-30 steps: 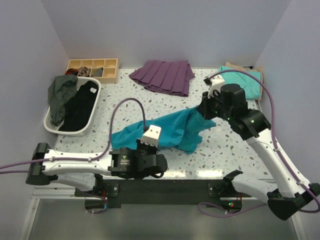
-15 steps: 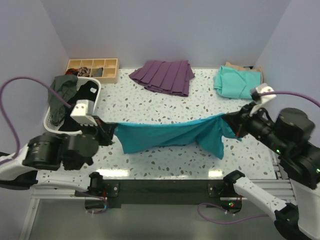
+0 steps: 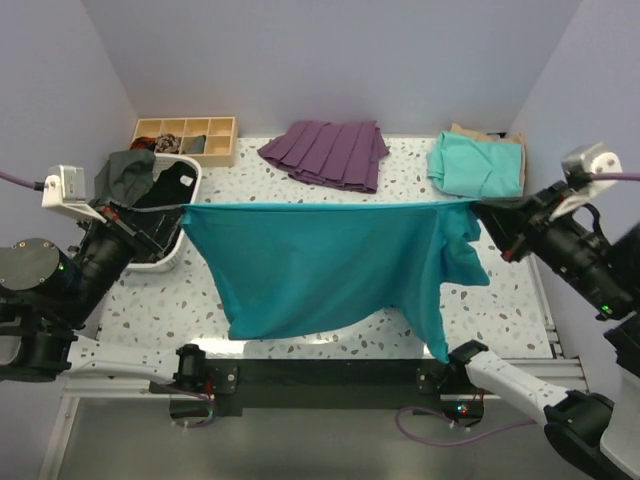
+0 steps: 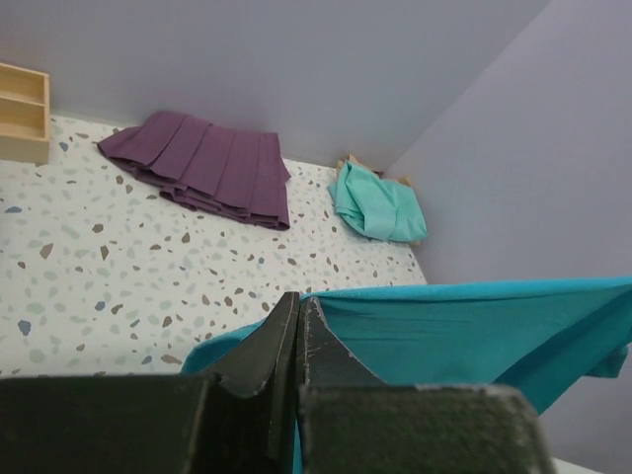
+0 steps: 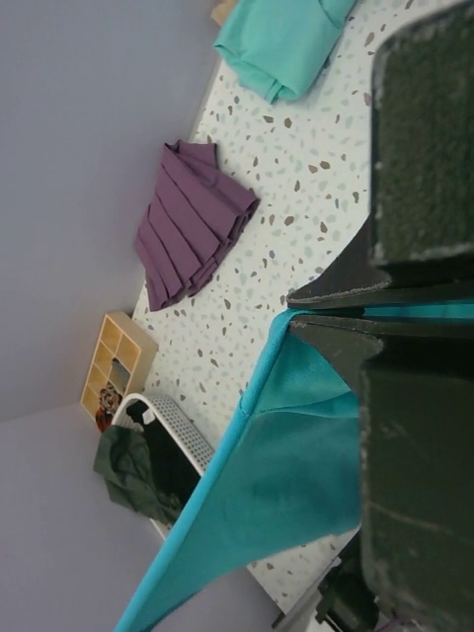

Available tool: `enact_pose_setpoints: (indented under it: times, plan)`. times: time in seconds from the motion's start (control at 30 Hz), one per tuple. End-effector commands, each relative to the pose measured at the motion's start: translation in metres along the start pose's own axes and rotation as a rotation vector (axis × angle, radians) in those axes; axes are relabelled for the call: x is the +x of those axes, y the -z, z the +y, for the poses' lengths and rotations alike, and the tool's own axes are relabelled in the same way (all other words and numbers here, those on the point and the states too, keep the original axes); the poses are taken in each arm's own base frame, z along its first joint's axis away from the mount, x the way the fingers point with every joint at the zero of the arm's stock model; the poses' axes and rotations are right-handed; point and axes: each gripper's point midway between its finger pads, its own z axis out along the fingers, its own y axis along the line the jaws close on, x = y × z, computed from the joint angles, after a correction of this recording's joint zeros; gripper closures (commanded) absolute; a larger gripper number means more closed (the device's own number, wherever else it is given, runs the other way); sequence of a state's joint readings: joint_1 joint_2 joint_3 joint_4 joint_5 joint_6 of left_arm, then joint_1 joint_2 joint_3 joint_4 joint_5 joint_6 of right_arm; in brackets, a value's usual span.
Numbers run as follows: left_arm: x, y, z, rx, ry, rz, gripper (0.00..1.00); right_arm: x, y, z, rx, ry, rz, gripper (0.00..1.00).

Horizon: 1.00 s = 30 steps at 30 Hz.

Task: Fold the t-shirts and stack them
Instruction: Flatten out the tshirt

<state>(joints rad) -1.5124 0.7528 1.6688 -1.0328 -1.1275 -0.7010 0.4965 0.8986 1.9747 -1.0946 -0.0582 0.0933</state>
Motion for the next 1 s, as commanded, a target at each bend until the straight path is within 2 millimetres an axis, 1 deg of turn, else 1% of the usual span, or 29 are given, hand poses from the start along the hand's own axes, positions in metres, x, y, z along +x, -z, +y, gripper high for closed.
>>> enact_pose_setpoints:
  times: [0.0,0.03,0.07,0.1,0.13,0.17,0.2,0.23,0.27,0.3,0.33,0.37,0.4,0.43,0.47,0.5,0.53,0.57,0.63,0.67,0.7,0.73,0.77,0.8,0.83,0.87,0.9,0.93,0.97]
  plan:
    - [-0.022,0.001,0.033,-0.143,0.007,-0.125,0.96,0.043,-0.067,-0.028,0.114,0.037,0.168,1.0]
    - [-0.017,-0.002,0.032,-0.172,-0.005,-0.131,0.95,0.06,-0.087,-0.033,0.134,0.038,0.226,1.0]
    - [-0.01,-0.004,0.036,-0.201,-0.006,-0.131,0.94,0.069,-0.102,-0.035,0.137,0.035,0.246,1.0]
    - [-0.009,-0.005,0.04,-0.238,-0.014,-0.152,0.93,0.098,-0.119,-0.04,0.147,0.034,0.321,1.0]
    - [-0.001,-0.01,0.037,-0.258,-0.036,-0.151,0.93,0.119,-0.138,-0.044,0.156,0.032,0.378,1.0]
    - [0.005,-0.012,0.038,-0.274,-0.05,-0.152,0.92,0.125,-0.154,-0.044,0.152,0.024,0.366,1.0]
    - [0.012,-0.015,0.039,-0.302,-0.086,-0.166,0.92,0.155,-0.167,-0.046,0.15,0.018,0.427,1.0]
    - [0.021,-0.02,0.035,-0.312,-0.112,-0.164,0.92,0.171,-0.182,-0.046,0.14,0.011,0.463,1.0]
    - [0.027,-0.022,0.034,-0.32,-0.106,-0.165,0.93,0.177,-0.196,-0.045,0.131,-0.001,0.45,1.0]
    - [0.033,-0.025,0.032,-0.327,-0.125,-0.164,0.94,0.193,-0.203,-0.046,0.127,-0.009,0.484,1.0]
    - [0.04,-0.029,0.027,-0.337,-0.144,-0.162,0.94,0.199,-0.209,-0.046,0.123,-0.013,0.495,1.0]
    - [0.045,-0.033,0.024,-0.345,-0.151,-0.163,0.94,0.21,-0.222,-0.046,0.12,-0.014,0.514,1.0]
    - [0.052,-0.039,0.028,-0.38,-0.182,-0.162,0.94,0.216,-0.226,-0.048,0.122,-0.015,0.524,1.0]
    - [0.06,-0.047,0.026,-0.409,-0.226,-0.154,0.94,0.22,-0.231,-0.047,0.117,-0.016,0.531,1.0]
    - [0.062,-0.056,0.022,-0.429,-0.258,-0.152,0.97,0.225,-0.237,-0.048,0.116,-0.01,0.541,1.0]
    - [0.07,-0.067,0.029,-0.47,-0.295,-0.133,0.97,0.226,-0.24,-0.049,0.116,-0.009,0.542,1.0]
    - [0.076,-0.077,0.027,-0.489,-0.335,-0.125,0.99,0.228,-0.241,-0.048,0.112,-0.006,0.547,1.0]
    - [0.077,-0.082,0.027,-0.506,-0.341,-0.133,1.0,0.227,-0.243,-0.049,0.111,0.001,0.543,1.0]
    - [0.074,-0.09,0.035,-0.559,-0.36,-0.141,1.0,0.231,-0.244,-0.051,0.115,0.013,0.551,1.0]
    - [0.07,-0.1,0.031,-0.55,-0.406,-0.138,1.0,0.231,-0.245,-0.052,0.117,0.016,0.548,1.0]
    - [0.066,-0.113,0.035,-0.542,-0.4,-0.131,1.0,0.235,-0.245,-0.053,0.12,0.018,0.557,1.0]
    - [0.065,-0.12,0.035,-0.529,-0.392,-0.137,1.0,0.235,-0.246,-0.054,0.122,0.021,0.555,1.0]
    - [0.057,-0.131,0.045,-0.557,-0.399,-0.169,1.0,0.235,-0.248,-0.055,0.123,0.02,0.554,1.0]
    - [0.056,-0.143,0.043,-0.515,-0.395,-0.162,1.0,0.238,-0.249,-0.056,0.126,0.02,0.558,1.0]
    - [0.058,-0.157,0.049,-0.52,-0.405,-0.148,1.0,0.24,-0.251,-0.058,0.13,0.02,0.559,1.0]
    - [0.041,-0.169,0.073,-0.579,-0.384,-0.169,1.0,0.239,-0.253,-0.06,0.135,0.02,0.556,1.0]
    - [0.046,-0.187,0.075,-0.525,-0.378,-0.129,1.0,0.239,-0.255,-0.062,0.14,0.018,0.554,1.0]
    - [0.054,-0.207,0.09,-0.548,-0.383,-0.103,1.0,0.243,-0.258,-0.064,0.141,0.017,0.564,1.0]
    - [0.048,-0.215,0.117,-0.606,-0.374,-0.106,1.0,0.245,-0.261,-0.065,0.14,0.013,0.565,1.0]
